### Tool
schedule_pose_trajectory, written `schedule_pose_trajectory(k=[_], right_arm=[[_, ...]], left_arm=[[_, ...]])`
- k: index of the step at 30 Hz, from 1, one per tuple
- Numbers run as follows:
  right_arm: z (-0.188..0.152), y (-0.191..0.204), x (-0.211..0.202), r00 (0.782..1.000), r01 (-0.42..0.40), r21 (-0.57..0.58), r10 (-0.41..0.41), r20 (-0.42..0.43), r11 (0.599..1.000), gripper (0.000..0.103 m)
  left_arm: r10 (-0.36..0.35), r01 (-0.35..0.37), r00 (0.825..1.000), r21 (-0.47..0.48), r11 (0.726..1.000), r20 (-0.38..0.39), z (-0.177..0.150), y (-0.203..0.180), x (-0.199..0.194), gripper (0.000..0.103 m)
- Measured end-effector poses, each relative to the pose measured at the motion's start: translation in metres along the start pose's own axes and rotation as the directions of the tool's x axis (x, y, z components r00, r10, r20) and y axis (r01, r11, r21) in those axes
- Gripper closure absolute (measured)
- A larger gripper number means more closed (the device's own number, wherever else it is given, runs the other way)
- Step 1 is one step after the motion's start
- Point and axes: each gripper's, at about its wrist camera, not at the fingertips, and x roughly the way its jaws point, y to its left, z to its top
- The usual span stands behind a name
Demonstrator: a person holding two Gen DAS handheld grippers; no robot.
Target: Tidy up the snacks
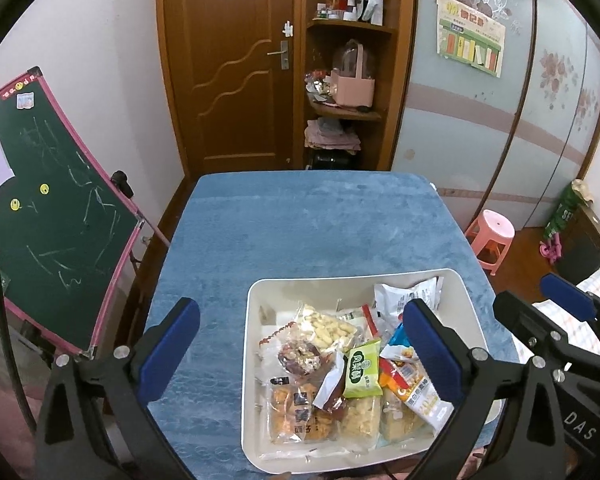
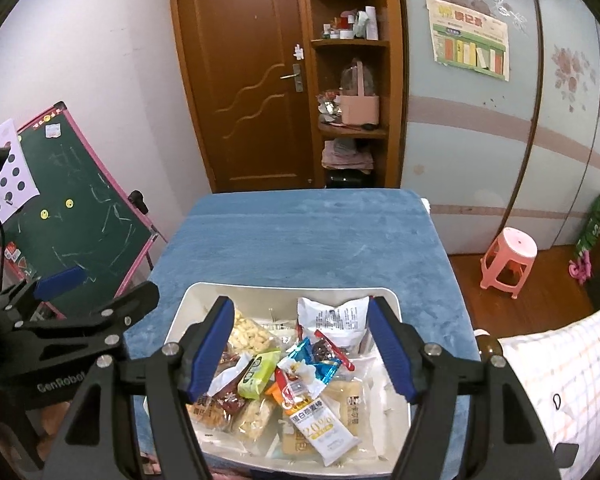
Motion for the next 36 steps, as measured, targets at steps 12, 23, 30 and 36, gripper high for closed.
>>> schedule_pose_trajectory(k=[12, 23, 30, 36], right_arm=[[-0.0007, 0.001, -0.0024, 1.0, 0.004, -0.003, -0.004, -0.024, 1.0, 0.033], [0.0044, 0.005, -0.0034, 0.998, 0.051, -0.022, -0.051, -0.022, 0.998, 0.033], [0.0044, 0.0052, -0.0034, 0.999, 0.049, -0.019, -0.049, -0.022, 0.999, 0.033], [0.0028, 0.0047, -0.0024, 0.998, 0.05, -0.017, -0.05, -0.028, 0.999, 0.033]], left_arm=[[0.024, -0.025, 0.999, -0.031, 0.999, -0.022, -0.0038, 0.0036, 0.0023, 0.002], [0.042, -0.042, 0.999, -0.026, 0.999, -0.03, -0.0021, 0.002, 0.0013, 0.002], [0.042, -0.043, 0.999, -0.028, 0.999, -0.03, -0.0017, 0.0008, 0.0007, 0.002], [0.043, -0.044, 0.999, -0.026, 0.999, -0.031, -0.0017, 0.0011, 0.0012, 0.002]])
